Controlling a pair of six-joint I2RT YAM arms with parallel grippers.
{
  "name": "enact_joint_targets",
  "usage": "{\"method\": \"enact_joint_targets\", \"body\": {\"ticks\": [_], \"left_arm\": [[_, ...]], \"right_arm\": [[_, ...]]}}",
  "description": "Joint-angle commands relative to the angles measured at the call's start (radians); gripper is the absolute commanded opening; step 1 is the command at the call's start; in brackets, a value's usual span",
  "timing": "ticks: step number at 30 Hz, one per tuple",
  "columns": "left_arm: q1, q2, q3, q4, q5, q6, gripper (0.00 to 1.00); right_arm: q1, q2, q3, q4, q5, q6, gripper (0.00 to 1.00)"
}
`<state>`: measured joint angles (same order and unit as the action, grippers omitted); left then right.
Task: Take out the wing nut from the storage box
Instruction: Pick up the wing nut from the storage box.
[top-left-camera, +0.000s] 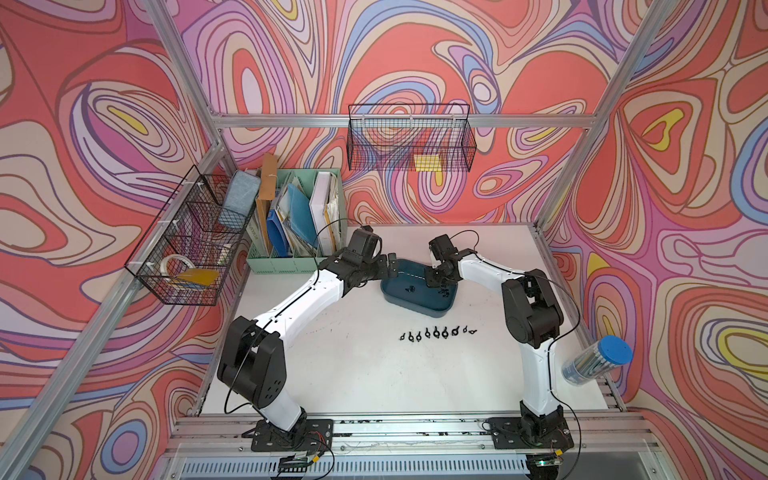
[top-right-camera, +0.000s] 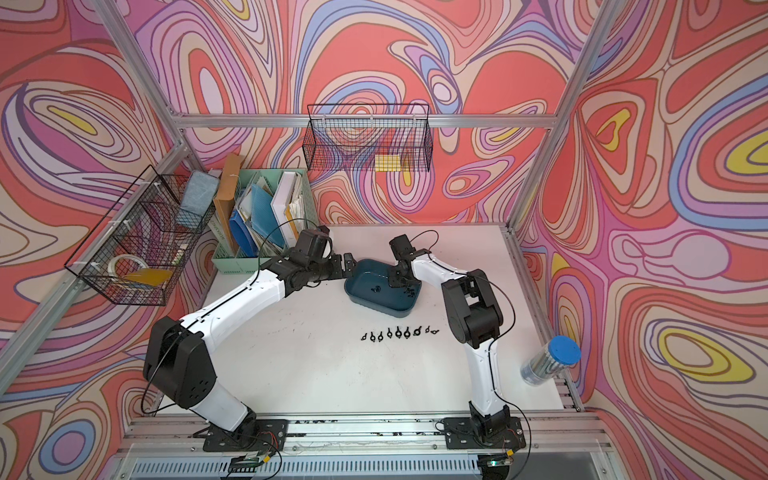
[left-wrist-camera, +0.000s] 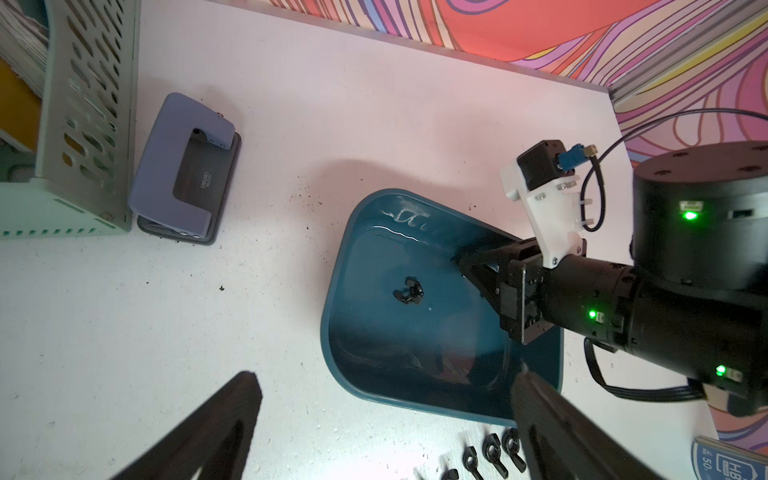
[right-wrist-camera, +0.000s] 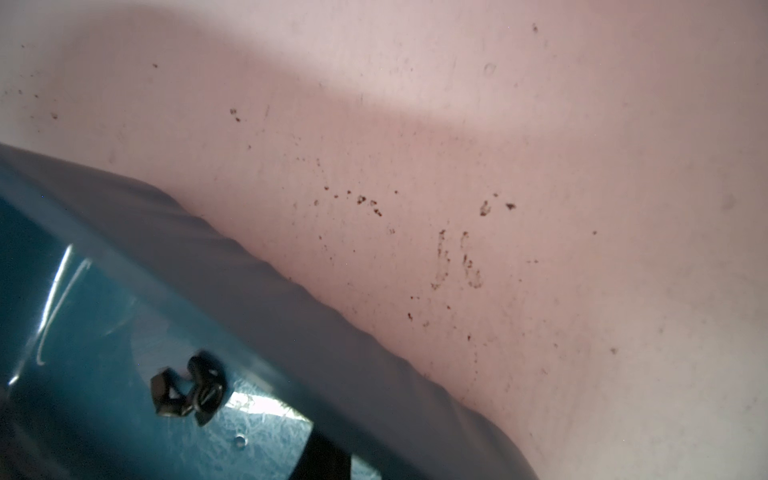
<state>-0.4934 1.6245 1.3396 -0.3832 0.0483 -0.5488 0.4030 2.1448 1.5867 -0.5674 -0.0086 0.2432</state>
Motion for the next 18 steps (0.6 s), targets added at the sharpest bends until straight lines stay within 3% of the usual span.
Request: {"method": "enact_joint_targets", "body": {"ticks": [1, 9, 13, 18], "left_arm": [[0.009, -0.029, -0.011, -0.030, -0.008, 0.016, 0.99], [0.010, -0.037, -0.019, -0.025, -0.010, 0.016, 0.99], [0.010, -0.041, -0.024, -0.022, -0.004, 0.016, 0.99], [0.012, -0.040, -0.023, -0.022, 0.024, 0.013, 0.99]], "right_arm": [[0.010, 0.033, 0.023, 0.019, 0.025, -0.017, 0.16], [0.027, 0.044, 0.012, 0.027, 0.041, -0.025, 0.16], [0.029, 0.037, 0.004, 0.034, 0.042, -0.023, 0.01], [0.029, -0.013, -0.018, 0.057, 0.034, -0.019, 0.00]]}}
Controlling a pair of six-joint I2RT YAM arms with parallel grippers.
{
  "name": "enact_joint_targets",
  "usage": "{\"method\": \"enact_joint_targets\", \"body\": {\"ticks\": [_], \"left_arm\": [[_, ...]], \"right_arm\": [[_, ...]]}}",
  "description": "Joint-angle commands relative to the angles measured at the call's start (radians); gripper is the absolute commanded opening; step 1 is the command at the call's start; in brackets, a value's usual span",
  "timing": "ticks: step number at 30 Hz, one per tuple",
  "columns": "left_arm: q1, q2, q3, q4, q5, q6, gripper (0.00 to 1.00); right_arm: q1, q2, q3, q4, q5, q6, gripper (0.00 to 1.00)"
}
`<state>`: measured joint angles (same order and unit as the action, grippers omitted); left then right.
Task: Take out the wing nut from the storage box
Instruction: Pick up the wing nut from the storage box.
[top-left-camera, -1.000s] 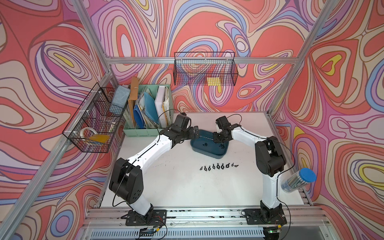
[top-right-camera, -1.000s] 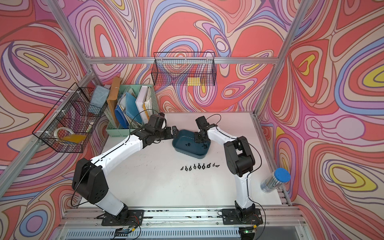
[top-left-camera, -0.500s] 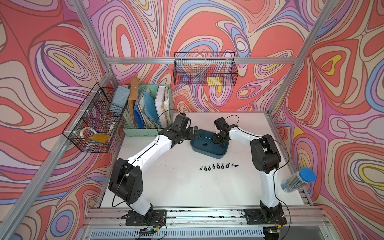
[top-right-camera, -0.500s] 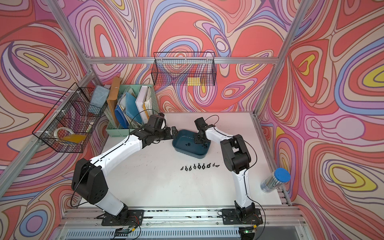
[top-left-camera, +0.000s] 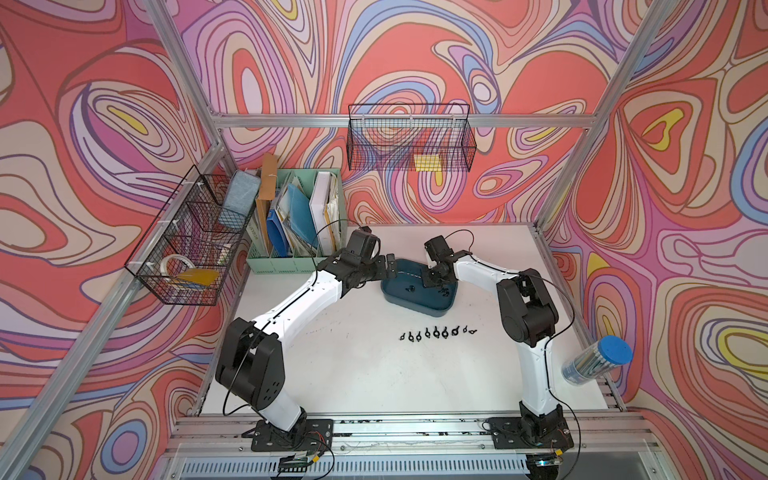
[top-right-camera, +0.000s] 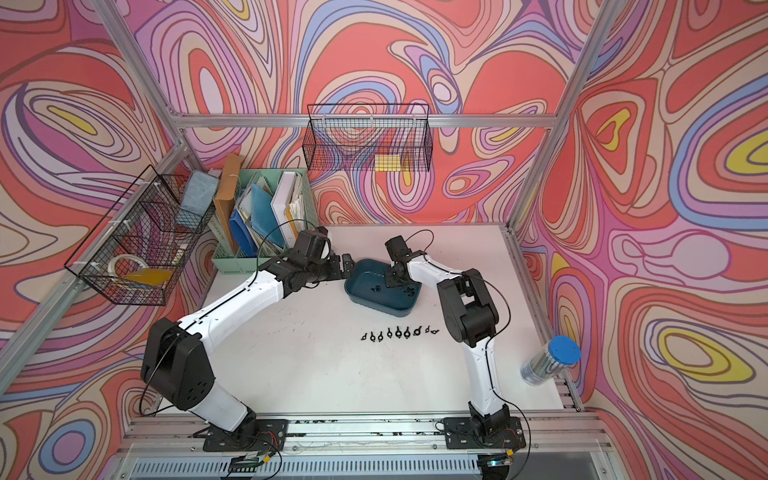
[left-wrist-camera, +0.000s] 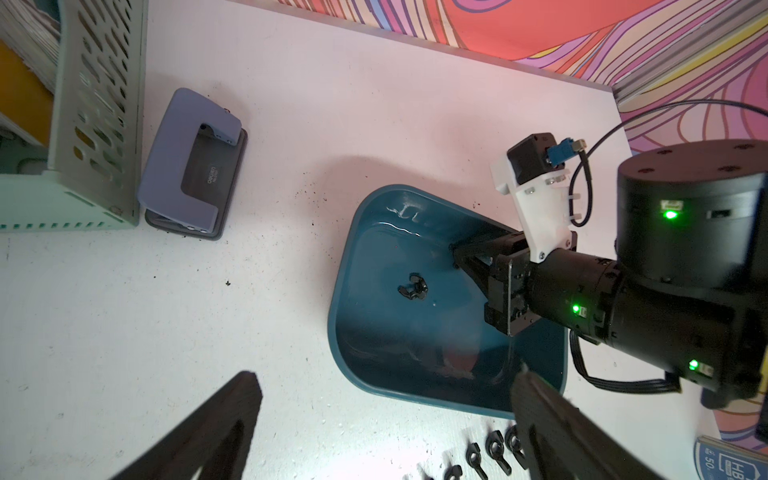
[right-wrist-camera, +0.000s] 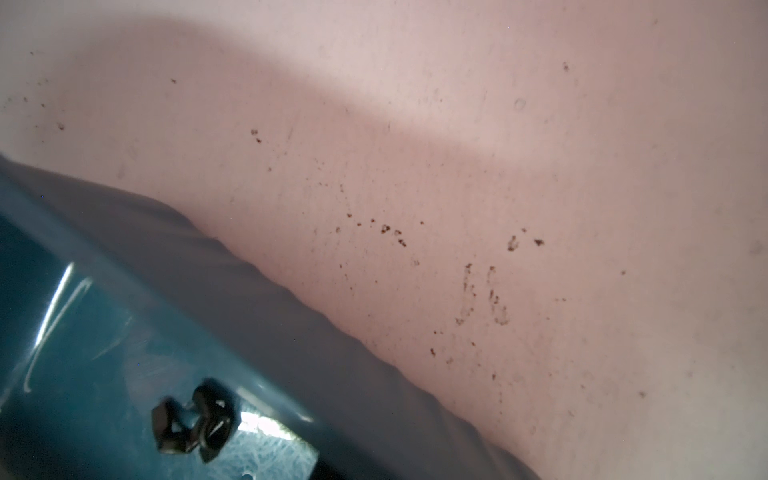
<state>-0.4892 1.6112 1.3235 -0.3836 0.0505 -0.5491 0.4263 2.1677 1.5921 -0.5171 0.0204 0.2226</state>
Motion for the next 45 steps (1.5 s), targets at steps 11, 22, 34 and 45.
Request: {"method": "enact_joint_targets", "body": {"ticks": [11, 22, 34, 45], "left_arm": [[0.019, -0.014, -0.017, 0.034, 0.157, -0.097, 0.84], [0.029, 0.020, -0.089, 0.285, 0.368, -0.299, 0.53], [0.029, 0.061, -0.162, 0.503, 0.483, -0.457, 0.30], [0.029, 0.073, -0.179, 0.544, 0.495, -0.480, 0.22]], "right_arm": [[0.006, -0.257, -0.147, 0.080, -0.145, 0.029, 0.00], [0.007, -0.454, -0.277, 0.188, -0.380, 0.103, 0.00], [0.020, -0.494, -0.303, 0.243, -0.491, 0.176, 0.00], [0.031, -0.494, -0.299, 0.268, -0.522, 0.222, 0.00]]}}
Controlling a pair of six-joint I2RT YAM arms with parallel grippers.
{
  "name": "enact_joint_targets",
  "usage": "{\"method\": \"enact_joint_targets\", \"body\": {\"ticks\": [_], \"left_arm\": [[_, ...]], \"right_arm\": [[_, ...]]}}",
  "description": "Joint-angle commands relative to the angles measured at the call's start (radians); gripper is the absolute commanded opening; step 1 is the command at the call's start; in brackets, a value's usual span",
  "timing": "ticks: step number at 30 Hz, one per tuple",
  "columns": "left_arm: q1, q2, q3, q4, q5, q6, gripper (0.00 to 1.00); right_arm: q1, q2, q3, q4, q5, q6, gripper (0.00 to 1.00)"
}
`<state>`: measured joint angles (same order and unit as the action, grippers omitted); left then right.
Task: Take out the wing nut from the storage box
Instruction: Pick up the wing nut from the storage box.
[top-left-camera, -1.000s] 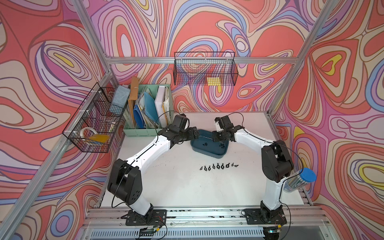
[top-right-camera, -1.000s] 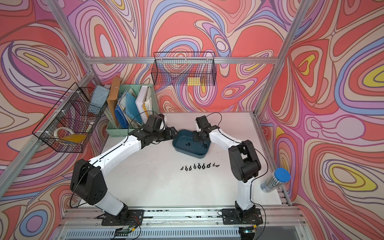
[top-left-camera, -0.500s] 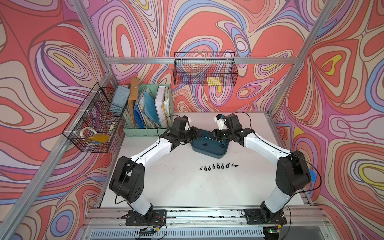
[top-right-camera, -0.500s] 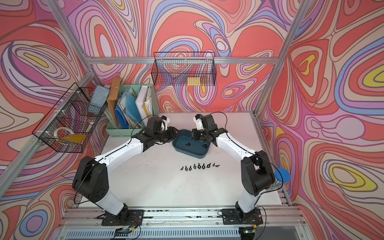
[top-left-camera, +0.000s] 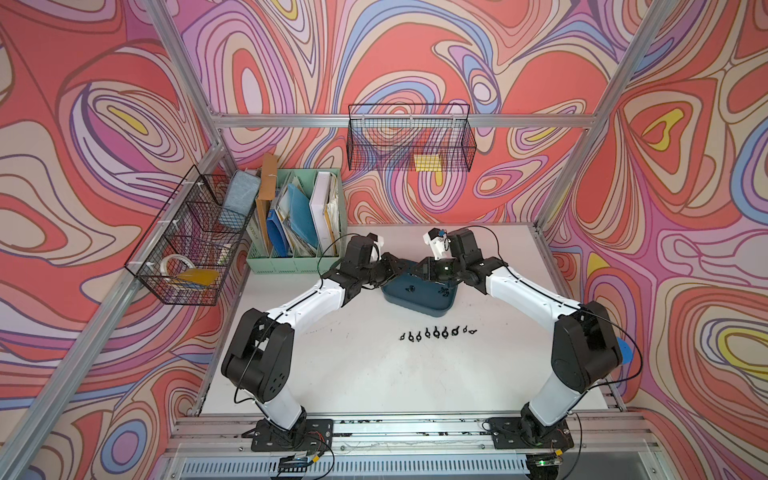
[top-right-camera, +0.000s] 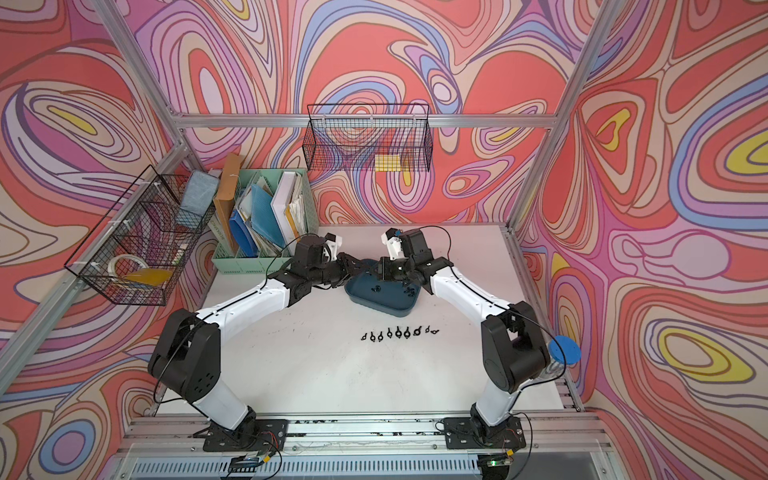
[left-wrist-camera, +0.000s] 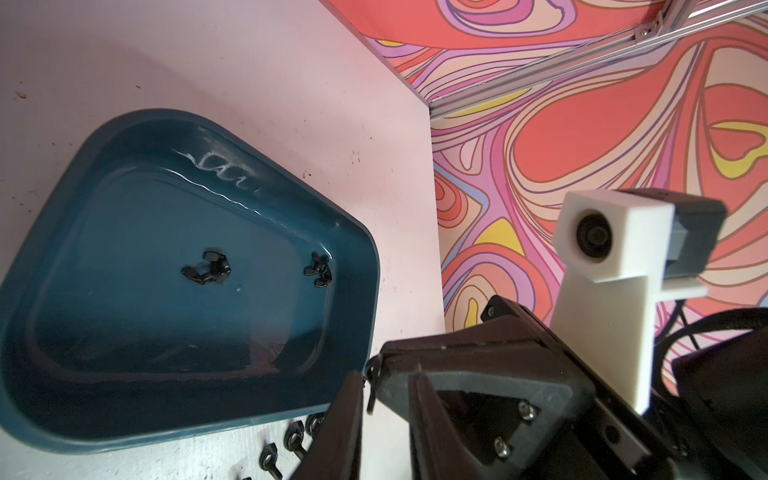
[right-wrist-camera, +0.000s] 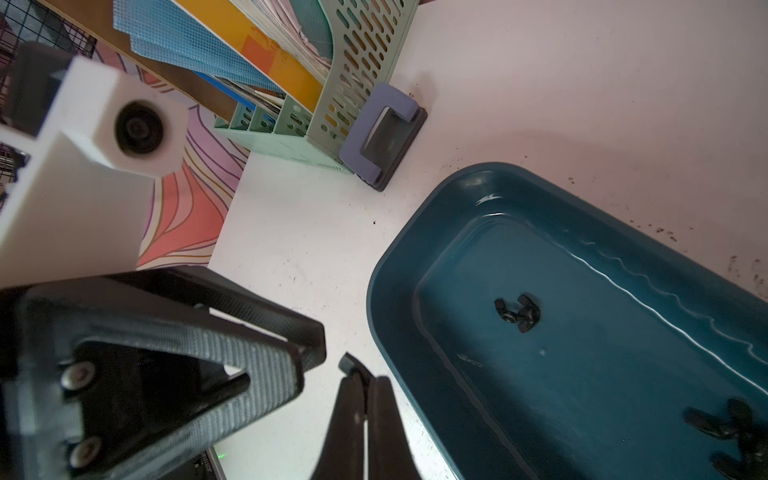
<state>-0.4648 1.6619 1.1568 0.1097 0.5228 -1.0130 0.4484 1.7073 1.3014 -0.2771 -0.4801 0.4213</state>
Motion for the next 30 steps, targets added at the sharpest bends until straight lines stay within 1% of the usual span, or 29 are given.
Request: {"method": "enact_joint_targets", "body": {"ticks": [1, 15, 20, 30], "left_arm": [[0.005, 0.024, -0.013, 0.052, 0.022, -0.017, 0.22], [0.004, 0.043, -0.013, 0.052, 0.015, -0.024, 0.22], [0.004, 0.049, -0.011, 0.059, 0.019, -0.025, 0.17], [0.004, 0.061, -0.011, 0.085, 0.031, -0.035, 0.14]], "right_arm": [[0.009, -0.034, -0.010, 0.029, -0.023, 0.025, 0.00], [0.011, -0.038, -0.010, 0.058, -0.042, 0.060, 0.00], [0.013, -0.037, -0.011, 0.068, -0.050, 0.073, 0.00], [0.027, -0.023, -0.023, 0.103, -0.064, 0.104, 0.00]]}}
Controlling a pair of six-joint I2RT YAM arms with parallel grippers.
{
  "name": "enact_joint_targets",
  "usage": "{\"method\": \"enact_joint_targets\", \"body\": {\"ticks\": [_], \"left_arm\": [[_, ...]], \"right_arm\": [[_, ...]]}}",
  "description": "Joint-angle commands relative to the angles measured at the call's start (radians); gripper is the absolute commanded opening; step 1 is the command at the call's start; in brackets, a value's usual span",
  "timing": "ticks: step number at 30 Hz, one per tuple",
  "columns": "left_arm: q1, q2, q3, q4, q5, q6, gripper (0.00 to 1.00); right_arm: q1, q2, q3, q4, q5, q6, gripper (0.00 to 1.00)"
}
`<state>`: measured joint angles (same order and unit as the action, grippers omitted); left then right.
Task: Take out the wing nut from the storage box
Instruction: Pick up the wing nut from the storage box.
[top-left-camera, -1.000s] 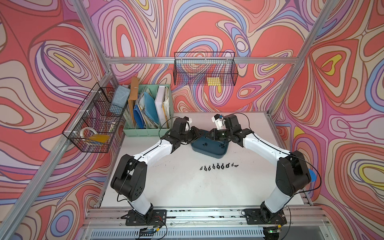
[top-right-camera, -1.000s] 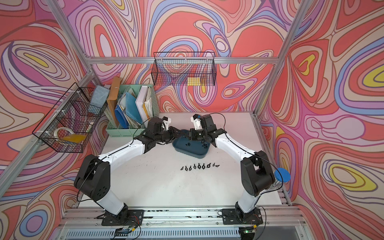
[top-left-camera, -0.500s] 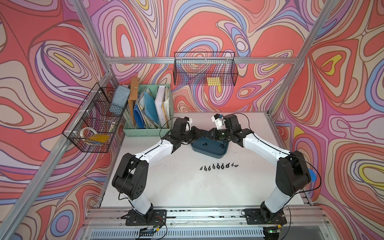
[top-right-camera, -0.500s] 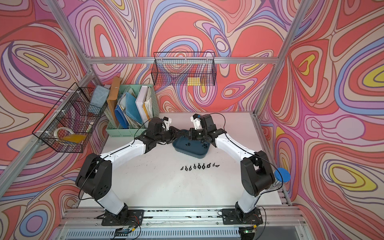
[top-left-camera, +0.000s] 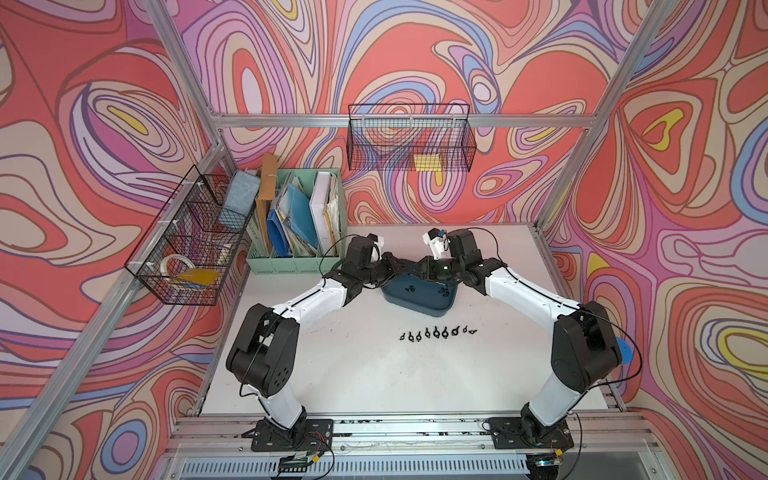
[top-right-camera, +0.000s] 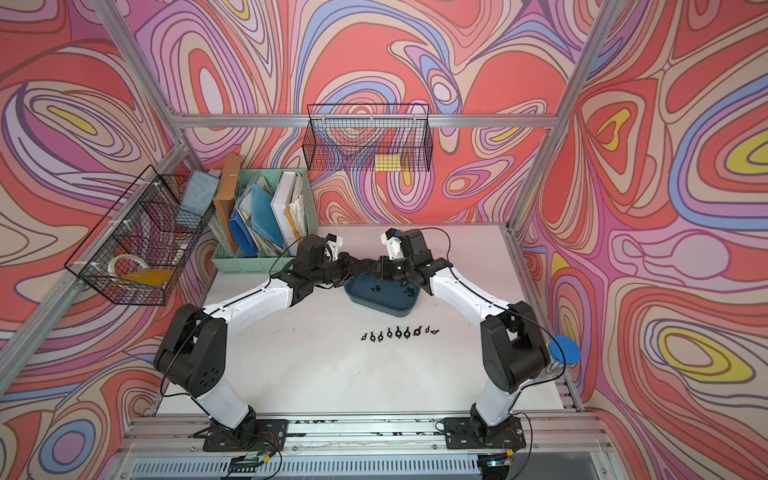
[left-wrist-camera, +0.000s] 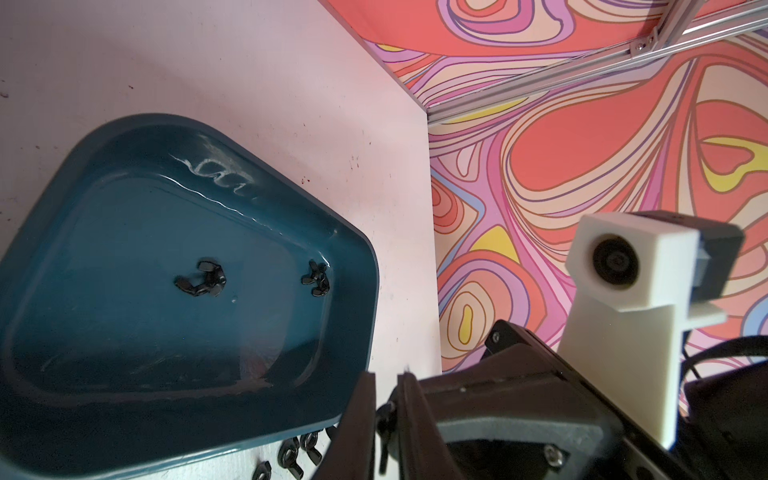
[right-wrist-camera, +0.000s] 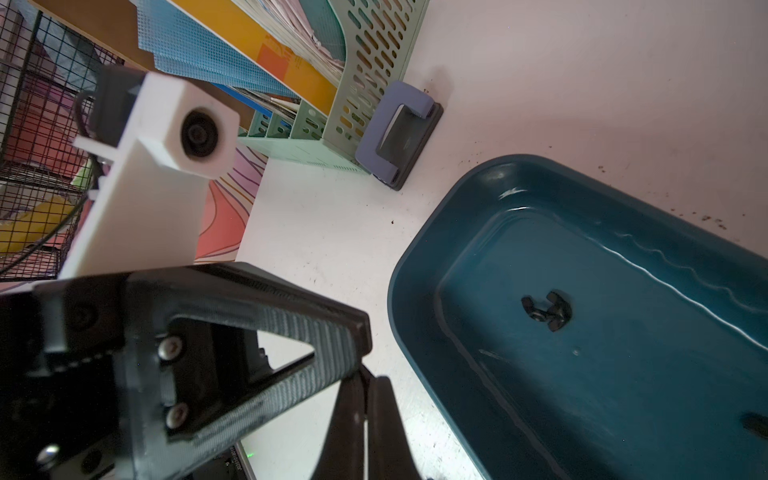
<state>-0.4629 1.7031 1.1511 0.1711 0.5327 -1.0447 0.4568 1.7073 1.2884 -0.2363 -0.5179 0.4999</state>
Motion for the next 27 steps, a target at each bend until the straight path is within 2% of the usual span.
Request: {"method": "enact_joint_targets", "body": {"ticks": [1, 5, 14, 15, 17, 19, 21, 24, 27], "left_arm": [[0.001, 0.020, -0.004, 0.027, 0.024, -0.003, 0.13], [0.001, 0.020, -0.005, 0.036, 0.028, -0.002, 0.00], [0.000, 0.000, -0.013, 0.022, 0.011, 0.007, 0.00], [0.001, -0.003, -0.011, 0.011, 0.006, 0.013, 0.00], [0.001, -0.010, -0.008, -0.011, -0.006, 0.028, 0.00], [0.002, -0.017, -0.006, -0.030, -0.018, 0.045, 0.00], [0.003, -0.026, -0.003, -0.065, -0.032, 0.065, 0.00], [0.011, -0.039, -0.003, -0.107, -0.050, 0.093, 0.00], [0.015, -0.057, 0.003, -0.181, -0.077, 0.138, 0.00]], "right_arm": [[0.020, -0.021, -0.010, 0.064, -0.027, 0.026, 0.00], [0.022, -0.020, -0.005, 0.059, -0.020, 0.027, 0.00], [0.022, -0.014, -0.011, 0.063, -0.005, 0.041, 0.00], [0.022, -0.015, -0.013, 0.059, -0.001, 0.043, 0.09], [0.022, -0.022, -0.019, 0.052, 0.016, 0.041, 0.16], [0.022, -0.034, -0.028, 0.045, 0.043, 0.039, 0.32], [0.020, -0.046, -0.039, 0.040, 0.067, 0.037, 0.37], [0.017, -0.068, -0.054, 0.031, 0.100, 0.032, 0.52], [0.011, -0.092, -0.077, 0.028, 0.134, 0.030, 0.60]]}}
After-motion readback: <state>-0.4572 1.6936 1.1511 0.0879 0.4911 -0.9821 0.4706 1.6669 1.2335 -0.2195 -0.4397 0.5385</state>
